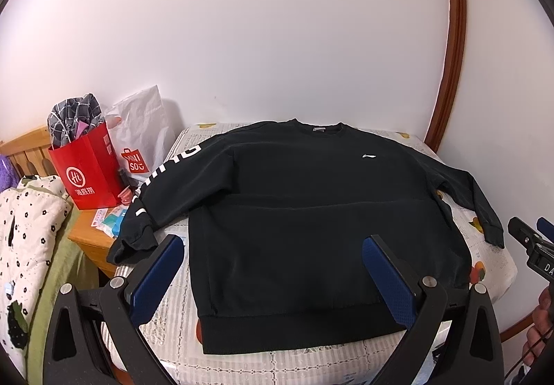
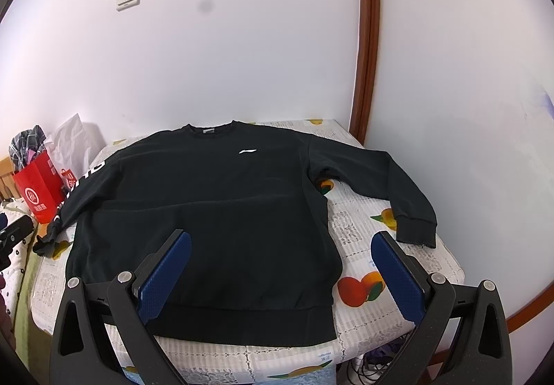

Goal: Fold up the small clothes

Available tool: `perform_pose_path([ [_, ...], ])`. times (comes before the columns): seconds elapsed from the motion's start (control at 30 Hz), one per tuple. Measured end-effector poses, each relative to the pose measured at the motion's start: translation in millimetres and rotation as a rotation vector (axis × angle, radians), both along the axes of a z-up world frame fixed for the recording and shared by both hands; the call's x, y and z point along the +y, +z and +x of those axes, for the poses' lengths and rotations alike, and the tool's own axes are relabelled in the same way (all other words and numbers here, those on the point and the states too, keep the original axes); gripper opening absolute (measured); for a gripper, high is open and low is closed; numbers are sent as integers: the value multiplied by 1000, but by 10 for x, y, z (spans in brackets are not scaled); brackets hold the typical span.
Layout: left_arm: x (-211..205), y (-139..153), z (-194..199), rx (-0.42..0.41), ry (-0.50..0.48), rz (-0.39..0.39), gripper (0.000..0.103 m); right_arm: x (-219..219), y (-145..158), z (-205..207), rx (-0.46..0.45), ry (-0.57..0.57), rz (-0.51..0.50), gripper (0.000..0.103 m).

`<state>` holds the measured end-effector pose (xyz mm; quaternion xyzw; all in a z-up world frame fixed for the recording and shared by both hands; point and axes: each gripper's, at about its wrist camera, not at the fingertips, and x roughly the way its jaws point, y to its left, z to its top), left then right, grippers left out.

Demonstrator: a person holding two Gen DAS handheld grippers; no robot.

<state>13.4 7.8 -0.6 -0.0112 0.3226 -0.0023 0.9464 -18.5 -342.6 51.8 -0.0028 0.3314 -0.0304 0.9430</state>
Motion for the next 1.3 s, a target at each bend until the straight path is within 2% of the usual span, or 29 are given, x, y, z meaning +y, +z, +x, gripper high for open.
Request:
perform_pose_path([
  [0.13,26,-56,115,5,-6,-13,103,28,-29,61,0,5,-12,102],
  [0.27,103,-159,223,-8,32,1,103,77,-76,179,0,22,-28,102],
  [0.4,223,-408,444,55,62,15,103,160,-219,381,29,44,-39,102],
  [0.53,483,-700,652,127,84,-10,103,286,-421,592,74,71,-53,102],
  [0.63,659,-826,714,157,128,25,102,418,-593,748,105,90,-64,102],
  [0.73,907,-913,754,155,158,52,96,537,-719,853,127,105,-62,102],
  [0.97,1558,-1039,845,128,234,87,96,894,-963,1118,172,163,-18,102],
  [1.1,1756,-1196,931,149,231,81,96,1084,-1080,1236,192,185,-24,102],
  [1.3,1821,-1477,1093,211,229,66,96,1283,-1330,1358,249,204,-49,102],
])
